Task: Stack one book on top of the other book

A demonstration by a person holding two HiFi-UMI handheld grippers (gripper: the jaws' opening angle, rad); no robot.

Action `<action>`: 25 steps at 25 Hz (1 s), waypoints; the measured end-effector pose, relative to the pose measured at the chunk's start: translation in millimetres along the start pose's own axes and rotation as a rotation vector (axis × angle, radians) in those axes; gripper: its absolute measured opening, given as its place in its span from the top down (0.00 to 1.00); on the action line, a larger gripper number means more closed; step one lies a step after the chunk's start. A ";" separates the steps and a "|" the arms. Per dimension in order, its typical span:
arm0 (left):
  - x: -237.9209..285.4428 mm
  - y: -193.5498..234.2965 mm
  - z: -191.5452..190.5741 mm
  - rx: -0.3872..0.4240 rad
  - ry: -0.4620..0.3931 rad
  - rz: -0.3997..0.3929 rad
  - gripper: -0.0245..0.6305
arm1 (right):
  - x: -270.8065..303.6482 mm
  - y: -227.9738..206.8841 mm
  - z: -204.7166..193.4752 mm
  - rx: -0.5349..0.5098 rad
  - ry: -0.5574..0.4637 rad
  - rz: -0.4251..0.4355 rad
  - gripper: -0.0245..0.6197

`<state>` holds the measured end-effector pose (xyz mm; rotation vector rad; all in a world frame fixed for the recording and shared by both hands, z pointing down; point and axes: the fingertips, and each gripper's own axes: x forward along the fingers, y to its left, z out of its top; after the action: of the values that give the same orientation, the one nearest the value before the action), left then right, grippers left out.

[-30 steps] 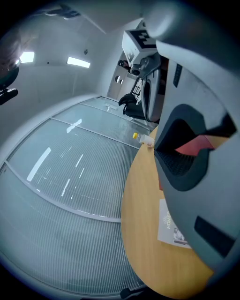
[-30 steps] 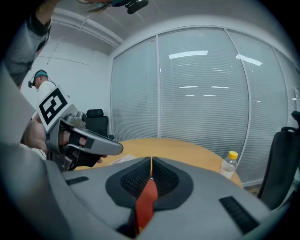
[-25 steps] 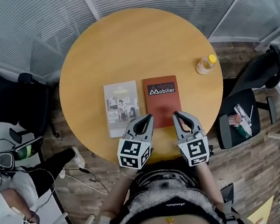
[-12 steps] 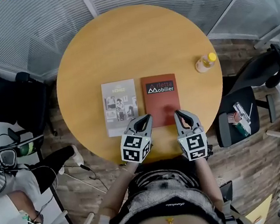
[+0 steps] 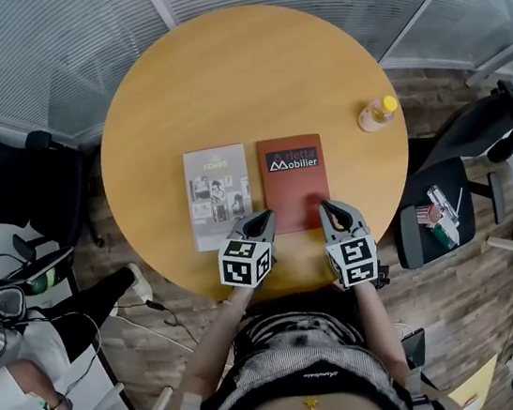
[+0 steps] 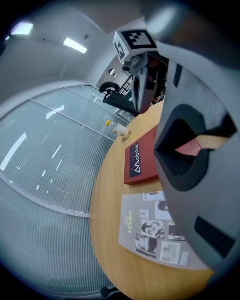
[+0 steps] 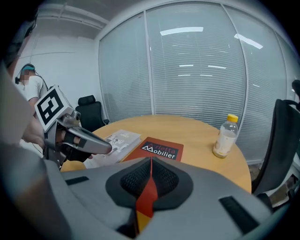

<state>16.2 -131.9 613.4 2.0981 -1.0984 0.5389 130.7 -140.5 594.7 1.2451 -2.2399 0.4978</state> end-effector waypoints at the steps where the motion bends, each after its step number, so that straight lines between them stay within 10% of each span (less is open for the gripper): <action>1: 1.5 0.8 -1.2 0.001 0.005 0.001 0.94 | 1.3 0.3 0.5 0.008 -0.001 0.004 0.92; 20: 28.6 20.4 -17.0 -0.127 0.089 -0.035 0.93 | 29.5 -21.8 -30.2 0.172 0.099 0.061 0.88; 25: 35.2 23.7 -23.3 -0.151 0.126 -0.041 0.80 | 36.0 -23.7 -36.4 0.180 0.128 0.078 0.80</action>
<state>15.0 -143.1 660.5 1.9250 -0.9907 0.5432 144.9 -156.6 646.8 1.1795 -2.1802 0.8021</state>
